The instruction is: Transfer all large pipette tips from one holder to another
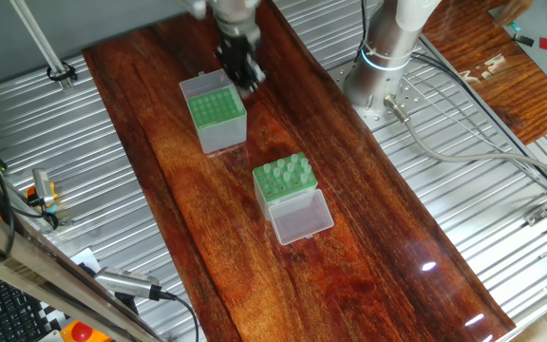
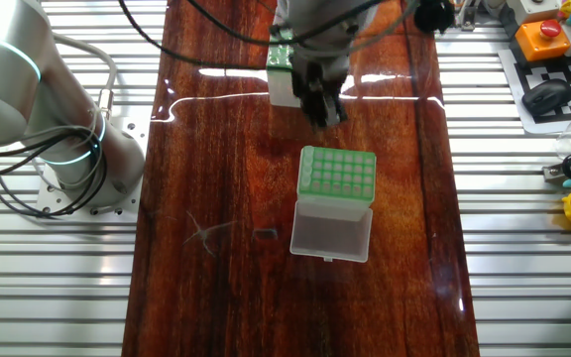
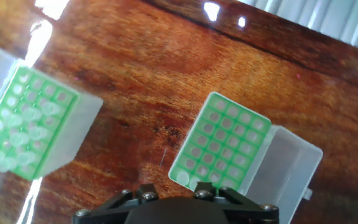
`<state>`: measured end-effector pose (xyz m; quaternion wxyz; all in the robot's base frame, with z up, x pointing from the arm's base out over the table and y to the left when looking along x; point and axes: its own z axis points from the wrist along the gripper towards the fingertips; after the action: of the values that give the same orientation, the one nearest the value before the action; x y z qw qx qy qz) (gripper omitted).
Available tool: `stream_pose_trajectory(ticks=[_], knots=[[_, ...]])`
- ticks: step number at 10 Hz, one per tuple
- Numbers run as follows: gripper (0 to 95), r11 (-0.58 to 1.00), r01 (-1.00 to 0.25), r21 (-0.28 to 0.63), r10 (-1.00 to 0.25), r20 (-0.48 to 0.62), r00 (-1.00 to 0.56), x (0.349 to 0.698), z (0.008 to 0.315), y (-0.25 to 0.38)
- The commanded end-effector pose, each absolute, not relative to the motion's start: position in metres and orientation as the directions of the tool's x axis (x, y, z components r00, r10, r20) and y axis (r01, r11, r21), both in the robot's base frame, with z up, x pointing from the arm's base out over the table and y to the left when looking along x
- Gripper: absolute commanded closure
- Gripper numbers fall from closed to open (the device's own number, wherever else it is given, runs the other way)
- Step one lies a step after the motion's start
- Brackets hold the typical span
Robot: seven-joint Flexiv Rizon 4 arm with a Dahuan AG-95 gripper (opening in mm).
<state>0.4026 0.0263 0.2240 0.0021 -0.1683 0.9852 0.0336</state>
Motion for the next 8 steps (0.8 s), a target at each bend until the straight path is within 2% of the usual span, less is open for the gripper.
stream_pose_trajectory(ticks=[1, 5, 6, 8], knots=[[95.0, 0.959, -0.279, 0.037, -0.279, -0.004, -0.96, 0.408, 0.209, 0.071], [95.0, 0.959, -0.28, 0.047, -0.281, 0.016, -0.959, 0.408, 0.209, 0.071], [76.0, 0.959, -0.279, 0.053, -0.28, 0.014, -0.96, 0.408, 0.209, 0.071], [76.0, 0.982, -0.174, 0.077, -0.175, 0.01, -0.985, 0.416, 0.194, 0.106]])
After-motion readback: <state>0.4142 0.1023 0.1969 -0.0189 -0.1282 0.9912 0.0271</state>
